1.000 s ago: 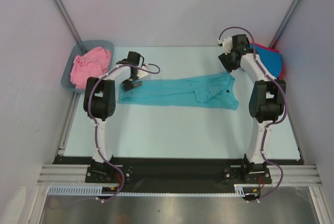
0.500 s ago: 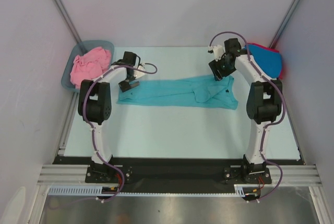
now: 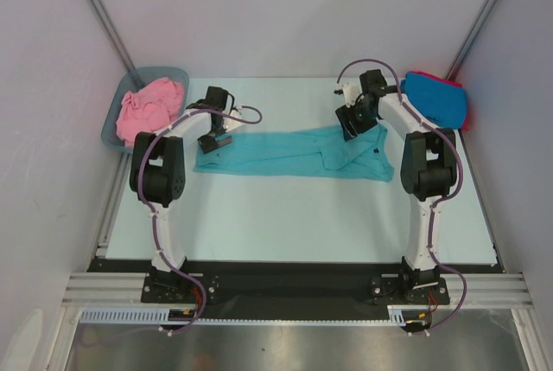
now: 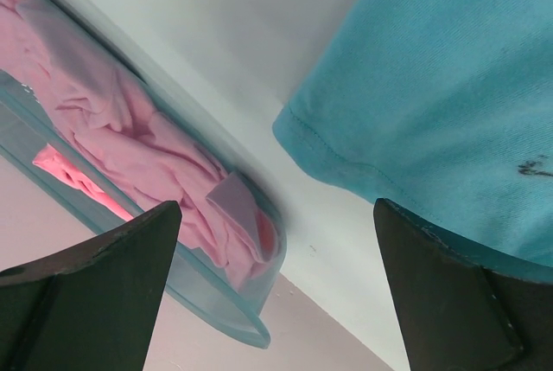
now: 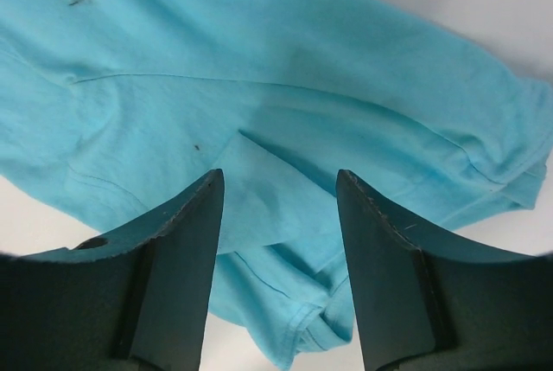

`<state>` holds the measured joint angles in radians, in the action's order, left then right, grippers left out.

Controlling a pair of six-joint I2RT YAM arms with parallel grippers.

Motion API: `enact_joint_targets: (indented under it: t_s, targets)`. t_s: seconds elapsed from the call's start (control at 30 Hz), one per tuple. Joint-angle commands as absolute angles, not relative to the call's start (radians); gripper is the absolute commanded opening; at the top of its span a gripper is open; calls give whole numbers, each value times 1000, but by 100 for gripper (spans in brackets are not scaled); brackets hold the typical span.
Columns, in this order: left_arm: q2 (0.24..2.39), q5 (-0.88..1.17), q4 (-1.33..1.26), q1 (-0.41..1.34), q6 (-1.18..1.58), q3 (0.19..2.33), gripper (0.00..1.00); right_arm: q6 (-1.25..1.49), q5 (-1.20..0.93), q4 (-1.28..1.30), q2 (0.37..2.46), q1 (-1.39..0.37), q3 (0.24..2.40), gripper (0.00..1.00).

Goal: Fold and stack the t-shirts
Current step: Fold the tshirt

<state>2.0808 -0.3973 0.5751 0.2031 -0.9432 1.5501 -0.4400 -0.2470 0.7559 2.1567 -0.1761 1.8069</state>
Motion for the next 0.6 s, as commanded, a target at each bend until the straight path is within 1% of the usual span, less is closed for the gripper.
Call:
enact_joint_targets:
  t_s: [0.0, 0.13, 0.27, 0.57]
  targets:
    - [2040, -400, 563, 212, -925, 1565, 100, -426, -275, 749, 2161, -196, 1833, 59]
    - [2046, -393, 561, 215, -917, 1568, 100, -425, -265, 741, 2169, -209, 1806, 57]
    - [2052, -387, 561, 218, -914, 1569, 100, -413, -259, 726, 2177, -216, 1775, 52]
    - [2059, -379, 555, 219, -902, 1574, 100, -394, -235, 693, 2186, -218, 1741, 48]
